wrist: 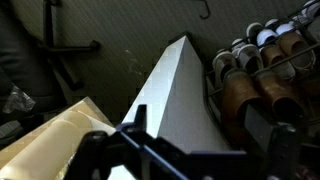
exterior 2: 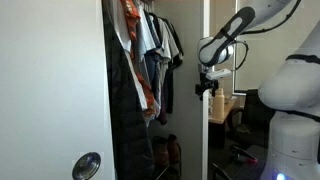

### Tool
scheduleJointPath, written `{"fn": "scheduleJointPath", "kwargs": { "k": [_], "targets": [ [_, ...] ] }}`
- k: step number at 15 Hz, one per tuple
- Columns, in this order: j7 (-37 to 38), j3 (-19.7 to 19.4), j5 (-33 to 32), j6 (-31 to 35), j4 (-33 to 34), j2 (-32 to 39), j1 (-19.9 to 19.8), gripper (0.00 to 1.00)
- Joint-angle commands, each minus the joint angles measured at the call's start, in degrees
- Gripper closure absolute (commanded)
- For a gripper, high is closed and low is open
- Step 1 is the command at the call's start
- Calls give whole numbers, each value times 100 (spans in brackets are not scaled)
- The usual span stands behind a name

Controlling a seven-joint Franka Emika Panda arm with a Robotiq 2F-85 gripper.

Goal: Move the left brown boot on the shoe rack to the left

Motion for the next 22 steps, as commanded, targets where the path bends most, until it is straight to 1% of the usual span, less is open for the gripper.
{"fn": "scheduleJointPath", "kwargs": {
  "k": [1,4,6,9,12,15,18,20,22],
  "targets": [
    [10,-35,-17,-21,10,-3,36,0],
    [-23,-20,-5,3,32,46,81,0],
    [-175,12,108,25,126,219,282,0],
    [-458,131,94,127,340,677,668,0],
    [-757,205,-31,336,660,1404,946,0],
    [-1266,114,4,607,1082,2179,1114,0],
    [-2029,27,202,830,1566,2903,1179,0],
    [-2671,1,525,839,1946,3385,1175,0],
    [-3298,60,882,736,2331,3829,1112,0]
  ]
}}
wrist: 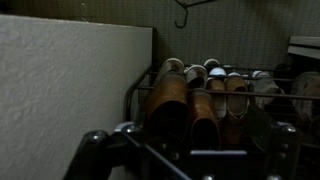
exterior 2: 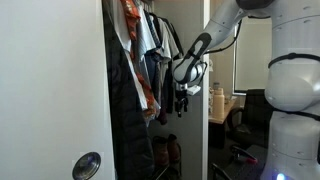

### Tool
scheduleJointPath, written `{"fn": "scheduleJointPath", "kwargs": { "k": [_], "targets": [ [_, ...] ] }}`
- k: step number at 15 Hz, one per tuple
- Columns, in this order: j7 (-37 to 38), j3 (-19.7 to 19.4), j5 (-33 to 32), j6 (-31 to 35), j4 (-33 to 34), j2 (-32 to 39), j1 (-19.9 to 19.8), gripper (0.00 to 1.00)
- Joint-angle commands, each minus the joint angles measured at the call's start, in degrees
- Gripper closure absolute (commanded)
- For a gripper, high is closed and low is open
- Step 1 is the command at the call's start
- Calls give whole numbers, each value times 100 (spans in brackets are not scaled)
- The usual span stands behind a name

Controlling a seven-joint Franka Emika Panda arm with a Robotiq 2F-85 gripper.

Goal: Move the left brown boot on the shoe rack to the left

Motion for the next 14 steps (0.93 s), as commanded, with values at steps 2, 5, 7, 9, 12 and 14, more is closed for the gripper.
{"fn": "scheduleJointPath", "kwargs": {
  "k": [2,5,7,9,12,14],
  "targets": [
    [-1296,94,648,-177,969,1031,-69,0],
    [-1810,232,854,-205,1399,1575,-168,0],
    [-2053,356,899,-256,1634,1897,-224,0],
    [-2168,470,826,-275,1786,2146,-227,0],
    [-2266,586,751,-263,1979,2499,-205,0],
    [-2292,656,728,-236,2052,2684,-175,0]
  ]
}}
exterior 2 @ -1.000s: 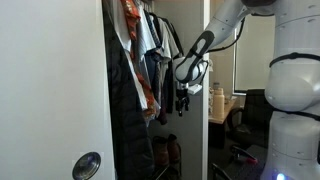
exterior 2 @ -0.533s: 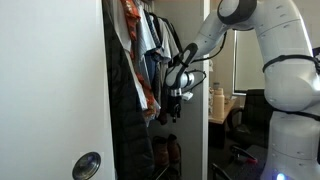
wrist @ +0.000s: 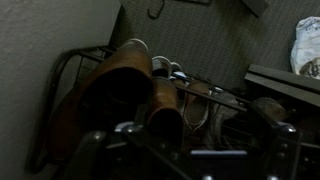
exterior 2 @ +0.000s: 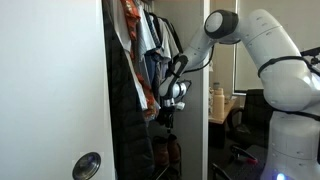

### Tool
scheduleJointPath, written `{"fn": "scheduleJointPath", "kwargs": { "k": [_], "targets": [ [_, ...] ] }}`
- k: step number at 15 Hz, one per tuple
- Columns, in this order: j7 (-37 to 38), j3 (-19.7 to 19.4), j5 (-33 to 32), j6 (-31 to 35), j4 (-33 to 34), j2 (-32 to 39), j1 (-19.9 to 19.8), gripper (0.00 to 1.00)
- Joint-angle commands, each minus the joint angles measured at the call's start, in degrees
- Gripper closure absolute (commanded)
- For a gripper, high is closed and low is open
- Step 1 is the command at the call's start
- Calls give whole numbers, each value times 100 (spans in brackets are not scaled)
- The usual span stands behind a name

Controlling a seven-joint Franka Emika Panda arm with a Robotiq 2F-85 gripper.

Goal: Move the left brown boot on the shoe rack to the left

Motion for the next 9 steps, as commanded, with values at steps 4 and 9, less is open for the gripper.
{"fn": "scheduleJointPath", "kwargs": {
  "k": [4,9],
  "targets": [
    [-58,194,-209,-57,403,669,40,0],
    [-67,254,-296,97,690,1139,51,0]
  ]
}}
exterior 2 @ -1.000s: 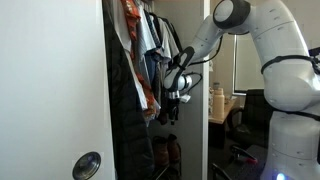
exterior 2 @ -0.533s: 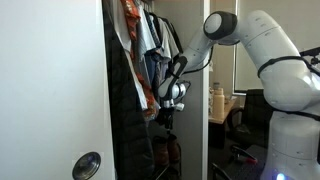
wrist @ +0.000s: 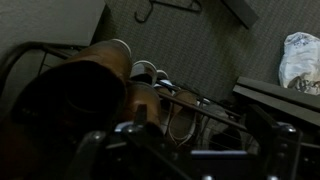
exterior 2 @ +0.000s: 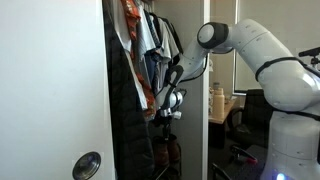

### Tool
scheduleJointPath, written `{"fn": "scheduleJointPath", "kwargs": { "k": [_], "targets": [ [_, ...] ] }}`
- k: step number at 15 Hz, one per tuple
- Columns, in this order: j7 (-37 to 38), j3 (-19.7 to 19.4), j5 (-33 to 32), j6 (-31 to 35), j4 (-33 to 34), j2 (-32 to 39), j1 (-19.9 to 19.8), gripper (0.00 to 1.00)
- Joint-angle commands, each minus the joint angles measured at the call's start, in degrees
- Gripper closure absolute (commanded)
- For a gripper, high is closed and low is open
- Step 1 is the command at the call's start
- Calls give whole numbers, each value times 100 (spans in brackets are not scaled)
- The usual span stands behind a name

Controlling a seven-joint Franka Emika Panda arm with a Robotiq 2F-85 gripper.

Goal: Move the left brown boot on the shoe rack to the left

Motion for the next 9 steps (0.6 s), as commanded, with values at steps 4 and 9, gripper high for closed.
{"fn": "scheduleJointPath", "kwargs": {
  "k": [4,9],
  "targets": [
    [-17,137,-155,173,553,535,3,0],
    [48,178,-213,280,972,917,110,0]
  ]
}}
